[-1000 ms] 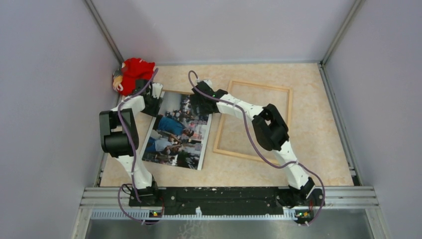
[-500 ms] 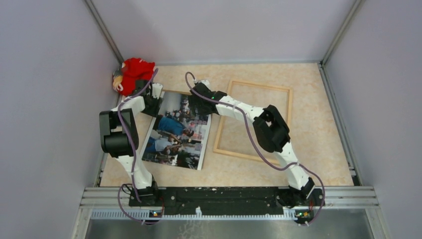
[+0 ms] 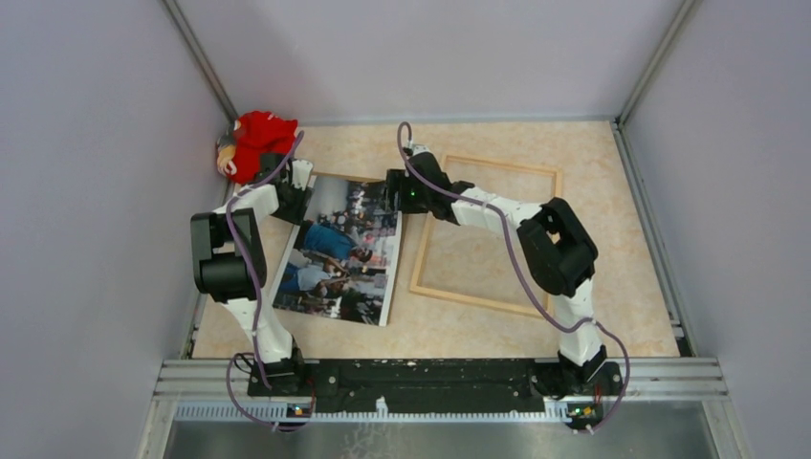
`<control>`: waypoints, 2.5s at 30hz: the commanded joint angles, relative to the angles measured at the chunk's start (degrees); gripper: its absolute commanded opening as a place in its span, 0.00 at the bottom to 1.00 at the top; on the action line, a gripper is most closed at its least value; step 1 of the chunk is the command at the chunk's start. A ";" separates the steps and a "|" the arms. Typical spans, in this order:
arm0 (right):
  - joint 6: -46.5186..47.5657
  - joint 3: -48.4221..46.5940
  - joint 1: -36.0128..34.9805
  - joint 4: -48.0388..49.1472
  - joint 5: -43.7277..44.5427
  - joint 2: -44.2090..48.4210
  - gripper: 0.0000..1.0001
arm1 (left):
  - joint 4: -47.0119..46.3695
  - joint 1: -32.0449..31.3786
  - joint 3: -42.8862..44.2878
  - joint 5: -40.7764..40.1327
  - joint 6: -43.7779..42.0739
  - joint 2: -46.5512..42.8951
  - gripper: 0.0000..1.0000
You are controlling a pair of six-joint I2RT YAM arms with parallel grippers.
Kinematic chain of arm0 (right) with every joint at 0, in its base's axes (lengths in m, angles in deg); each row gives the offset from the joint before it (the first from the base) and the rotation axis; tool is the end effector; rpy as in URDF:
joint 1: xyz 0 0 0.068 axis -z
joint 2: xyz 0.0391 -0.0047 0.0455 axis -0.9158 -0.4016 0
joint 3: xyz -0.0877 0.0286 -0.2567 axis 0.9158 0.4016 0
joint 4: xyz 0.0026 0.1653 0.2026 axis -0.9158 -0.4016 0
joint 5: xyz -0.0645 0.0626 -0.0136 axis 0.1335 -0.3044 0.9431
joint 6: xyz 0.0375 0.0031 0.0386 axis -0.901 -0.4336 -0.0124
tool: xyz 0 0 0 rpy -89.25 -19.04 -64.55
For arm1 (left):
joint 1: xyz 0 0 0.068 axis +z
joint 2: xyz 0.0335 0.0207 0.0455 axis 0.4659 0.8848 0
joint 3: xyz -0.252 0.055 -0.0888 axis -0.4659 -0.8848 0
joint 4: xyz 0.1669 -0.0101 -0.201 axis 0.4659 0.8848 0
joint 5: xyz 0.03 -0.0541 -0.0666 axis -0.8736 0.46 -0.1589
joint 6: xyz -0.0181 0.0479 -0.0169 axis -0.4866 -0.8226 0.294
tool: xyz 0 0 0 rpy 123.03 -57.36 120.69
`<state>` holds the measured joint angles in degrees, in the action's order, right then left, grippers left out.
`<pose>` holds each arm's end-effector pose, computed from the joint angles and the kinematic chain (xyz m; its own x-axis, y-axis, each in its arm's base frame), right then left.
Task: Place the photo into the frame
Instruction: Pick up the photo at the center of the board, then turn over the photo from the photo frame.
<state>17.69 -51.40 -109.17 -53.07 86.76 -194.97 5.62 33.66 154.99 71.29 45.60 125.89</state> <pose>0.3482 0.3239 0.2074 -0.7436 0.0702 -0.6650 -0.3336 0.8229 0.4599 0.3816 0.0403 0.1732 -0.8049 0.3533 -0.4768 0.2596 0.9321 0.2525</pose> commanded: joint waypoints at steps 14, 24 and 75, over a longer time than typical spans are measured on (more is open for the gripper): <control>-17.59 10.18 6.17 28.47 -21.05 -1.04 0.54 | 0.44 -0.13 -2.73 1.11 -0.46 0.67 0.66; -15.20 6.72 6.11 23.25 -20.48 -4.37 0.58 | 0.67 -0.16 -2.61 1.08 -0.36 0.38 0.66; 17.72 -17.25 8.67 -48.95 18.02 38.95 0.00 | 9.72 1.43 6.89 6.90 1.88 -2.17 0.97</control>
<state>37.91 -72.04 -99.88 -108.56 111.52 -155.85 16.18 34.84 163.08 78.26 47.37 125.54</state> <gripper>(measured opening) 0.004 0.970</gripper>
